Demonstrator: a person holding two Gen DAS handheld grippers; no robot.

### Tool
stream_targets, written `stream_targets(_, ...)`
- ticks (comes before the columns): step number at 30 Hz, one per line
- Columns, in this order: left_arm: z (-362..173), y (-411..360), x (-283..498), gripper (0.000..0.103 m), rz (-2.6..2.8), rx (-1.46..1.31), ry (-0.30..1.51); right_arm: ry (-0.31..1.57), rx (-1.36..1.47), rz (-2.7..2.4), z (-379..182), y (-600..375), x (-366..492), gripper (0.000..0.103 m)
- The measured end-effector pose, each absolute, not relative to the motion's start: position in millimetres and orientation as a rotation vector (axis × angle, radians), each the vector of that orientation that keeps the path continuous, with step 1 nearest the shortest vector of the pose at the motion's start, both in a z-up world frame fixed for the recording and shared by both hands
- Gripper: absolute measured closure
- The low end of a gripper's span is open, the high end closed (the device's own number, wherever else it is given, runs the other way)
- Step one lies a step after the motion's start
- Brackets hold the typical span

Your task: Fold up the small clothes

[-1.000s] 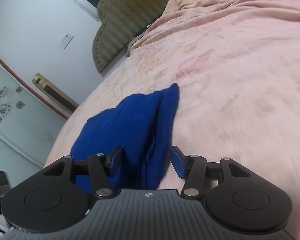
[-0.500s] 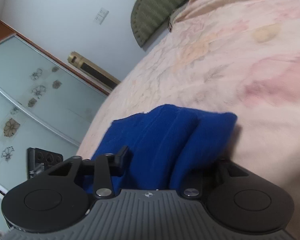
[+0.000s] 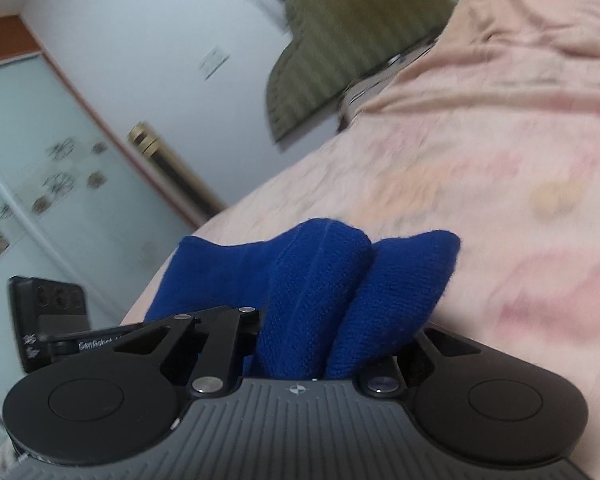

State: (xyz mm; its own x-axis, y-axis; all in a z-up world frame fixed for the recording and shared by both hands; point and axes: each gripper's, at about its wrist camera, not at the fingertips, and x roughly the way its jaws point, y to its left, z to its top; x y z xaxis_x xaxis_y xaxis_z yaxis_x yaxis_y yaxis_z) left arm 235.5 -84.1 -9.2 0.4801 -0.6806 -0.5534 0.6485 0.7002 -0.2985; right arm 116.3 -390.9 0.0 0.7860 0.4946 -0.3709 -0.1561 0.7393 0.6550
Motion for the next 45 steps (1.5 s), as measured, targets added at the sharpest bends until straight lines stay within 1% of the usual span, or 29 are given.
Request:
stream_targets(2, -11.6, -100.2, 241.3, 0.074, -0.727, 0.030, 0.740, 0.563, 0.641, 0.316, -3.3, -393.3, 129.0, 0.081)
stream_targets(4, -12.9, -99.5, 239.0, 0.071, -0.696, 0.033, 0.774, 0.609, 0.606, 0.209, -12.5, -394.9, 139.7, 0.063)
stream_targets(5, -11.4, -92.1, 233.3, 0.065, -0.692, 0.015, 0.762, 0.633, 0.577, 0.147, -16.1, -396.3, 140.8, 0.060)
stream_targets(6, -8.6, -82.7, 225.6, 0.051, -0.675, 0.008, 0.744, 0.645, 0.556, 0.105, -16.6, -398.1, 138.9, 0.055)
stream_targets(8, -3.1, -66.5, 210.2, 0.032, -0.637, 0.002, 0.713, 0.622, 0.572, 0.085, -13.1, -402.8, 123.9, 0.053)
stream_targets(10, 2.7, -47.9, 192.7, 0.032, -0.636, -0.032, 0.706, 0.597, 0.541, 0.053, -4.8, -404.7, 100.5, 0.053)
stream_targets(12, 3.1, -34.7, 180.6, 0.032, -0.676, -0.075, 0.738, 0.599, 0.507, 0.012, 1.8, -405.7, 76.6, 0.055)
stream_targets(14, -1.5, -34.1, 168.6, 0.032, -0.665, -0.052, 0.759, 0.600, 0.525, 0.047, 2.0, -405.0, 58.5, 0.055)
stream_targets(16, -6.8, -42.3, 157.5, 0.032, -0.605, 0.051, 0.766, 0.648, 0.542, 0.137, -5.6, -397.6, 46.5, 0.045)
stream_targets(17, -5.8, -41.8, 148.1, 0.032, -0.601, 0.061, 0.757, 0.693, 0.512, 0.119, -12.2, -391.8, 44.4, 0.044)
stream_targets(18, -3.2, -38.9, 138.1, 0.032, -0.625, 0.052, 0.747, 0.710, 0.470, 0.061, -17.2, -387.1, 40.5, 0.047)
stream_targets(20, 2.6, -33.0, 115.6, 0.032, -0.682, 0.043, 0.728, 0.679, 0.481, 0.010, -15.4, -384.8, 26.5, 0.046)
stream_targets(21, 4.1, -31.2, 105.5, 0.032, -0.694, 0.047, 0.723, 0.665, 0.500, -0.013, -12.0, -384.0, 18.3, 0.043)
stream_targets(22, 4.5, -31.5, 96.6, 0.032, -0.706, 0.052, 0.725, 0.647, 0.505, -0.015, -9.1, -381.6, 9.4, 0.043)
stream_targets(25, -2.2, -31.6, 81.8, 0.032, -0.754, 0.027, 0.792, 0.658, 0.513, 0.064, -4.7, -370.9, -10.4, 0.043)
stream_targets(26, -5.7, -32.1, 79.6, 0.033, -0.768, 0.011, 0.832, 0.673, 0.534, 0.090, -6.6, -368.4, -12.9, 0.043)
stream_targets(27, -9.4, -31.9, 77.8, 0.034, -0.774, -0.007, 0.862, 0.694, 0.557, 0.108, -9.2, -366.1, -15.9, 0.046)
stream_targets(28, -13.3, -31.0, 76.3, 0.035, -0.774, -0.027, 0.884, 0.711, 0.573, 0.118, -12.7, -364.0, -19.6, 0.051)
stream_targets(29, -16.2, -29.9, 73.4, 0.043, -0.768, -0.035, 0.899, 0.720, 0.578, 0.120, -15.0, -360.9, -26.5, 0.053)
stream_targets(30, -19.4, -30.0, 74.4, 0.055, -0.751, -0.037, 0.910, 0.722, 0.585, 0.117, -17.4, -359.0, -30.5, 0.056)
stream_targets(31, -21.2, -28.4, 73.5, 0.063, -0.725, -0.038, 0.911, 0.719, 0.597, 0.116, -18.6, -358.4, -33.8, 0.061)
stream_targets(32, -21.6, -26.5, 72.9, 0.081, -0.706, -0.044, 0.908, 0.717, 0.612, 0.115, -18.4, -358.0, -37.3, 0.064)
stream_targets(33, -20.6, -22.3, 75.3, 0.091, -0.704, -0.070, 0.915, 0.718, 0.627, 0.111, -19.2, -358.6, -38.3, 0.071)
stream_targets(34, -19.9, -17.9, 77.2, 0.091, -0.707, -0.106, 0.925, 0.719, 0.641, 0.104, -20.8, -359.9, -38.5, 0.084)
stream_targets(36, -16.8, -8.3, 80.0, 0.095, -0.704, -0.163, 0.929, 0.717, 0.689, 0.101, -25.9, -364.5, -40.9, 0.087)
stream_targets(39, -10.1, -1.4, 74.1, 0.095, -0.698, -0.168, 0.898, 0.678, 0.738, 0.116, -23.3, -363.7, -49.1, 0.088)
stream_targets(42, -15.5, -4.5, 69.0, 0.095, -0.662, -0.106, 0.897, 0.656, 0.731, 0.131, -17.3, -358.1, -57.1, 0.088)
stream_targets(44, -15.2, -7.0, 59.8, 0.092, -0.626, -0.060, 0.874, 0.686, 0.726, 0.102, -22.7, -358.0, -53.8, 0.086)
stream_targets(45, -12.1, -7.9, 52.7, 0.090, -0.611, -0.033, 0.844, 0.703, 0.701, 0.074, -25.1, -357.4, -50.8, 0.080)
